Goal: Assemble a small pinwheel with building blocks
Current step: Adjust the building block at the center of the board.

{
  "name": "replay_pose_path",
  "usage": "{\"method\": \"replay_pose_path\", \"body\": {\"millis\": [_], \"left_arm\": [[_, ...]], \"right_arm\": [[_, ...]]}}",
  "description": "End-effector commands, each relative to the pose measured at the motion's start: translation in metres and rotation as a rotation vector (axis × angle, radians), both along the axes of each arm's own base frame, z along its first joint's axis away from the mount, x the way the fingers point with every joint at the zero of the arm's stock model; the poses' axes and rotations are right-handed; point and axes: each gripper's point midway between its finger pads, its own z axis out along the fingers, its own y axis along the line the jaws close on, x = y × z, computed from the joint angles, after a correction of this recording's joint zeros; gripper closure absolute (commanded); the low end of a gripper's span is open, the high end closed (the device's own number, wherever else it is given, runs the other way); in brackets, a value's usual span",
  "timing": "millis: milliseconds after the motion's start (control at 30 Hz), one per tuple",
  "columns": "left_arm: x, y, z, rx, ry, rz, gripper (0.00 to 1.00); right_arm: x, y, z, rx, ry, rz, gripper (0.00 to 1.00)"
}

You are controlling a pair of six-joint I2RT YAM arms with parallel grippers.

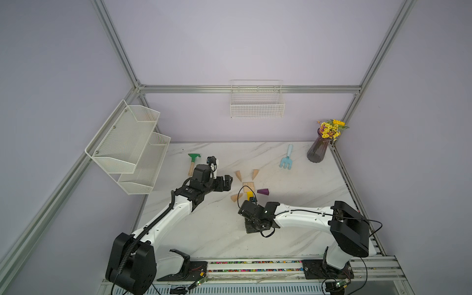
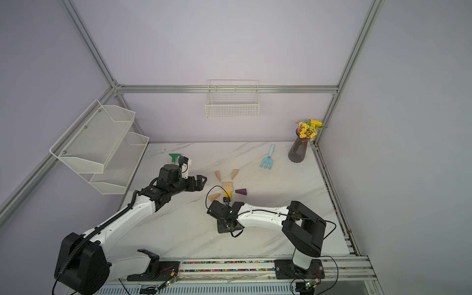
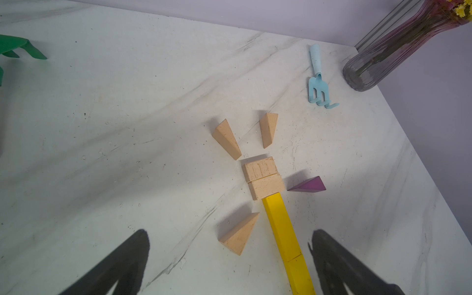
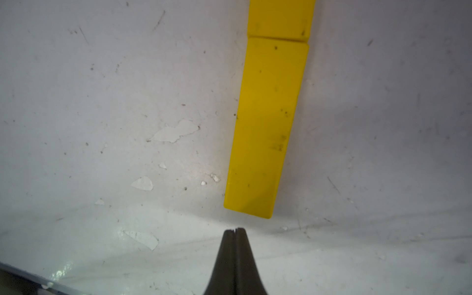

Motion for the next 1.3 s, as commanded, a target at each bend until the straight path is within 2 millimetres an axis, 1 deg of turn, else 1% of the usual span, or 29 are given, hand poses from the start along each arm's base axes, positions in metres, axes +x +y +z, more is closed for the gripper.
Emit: {"method": "replay_pose_path", "body": {"millis": [0,333,667,1267], "left_arm": [[0.007,-0.003,0.014,-0.039,-0.043,0.001,0.0],[0.007,-0.003,0.013,-0.036,-0.04,0.001,0.0],[0.007,-0.003,0.013,-0.036,-0.041,0.002,0.0],[0.007,-0.004,0.013,-0.038,-0.039,-0.002,0.0]], "right_arm": [[-0.005,0.005,-0.009,0.004,0.014,0.019,1.0],[-0.005,-0.005,-0.022,-0.043,0.026,-0.028,1.0],[0.007,-0.007,-0.019,-0.047,0.0,-0.062,1.0],[0.015,-0.01,-0.02,-0.055,-0.01,-0.077,1.0]]}}
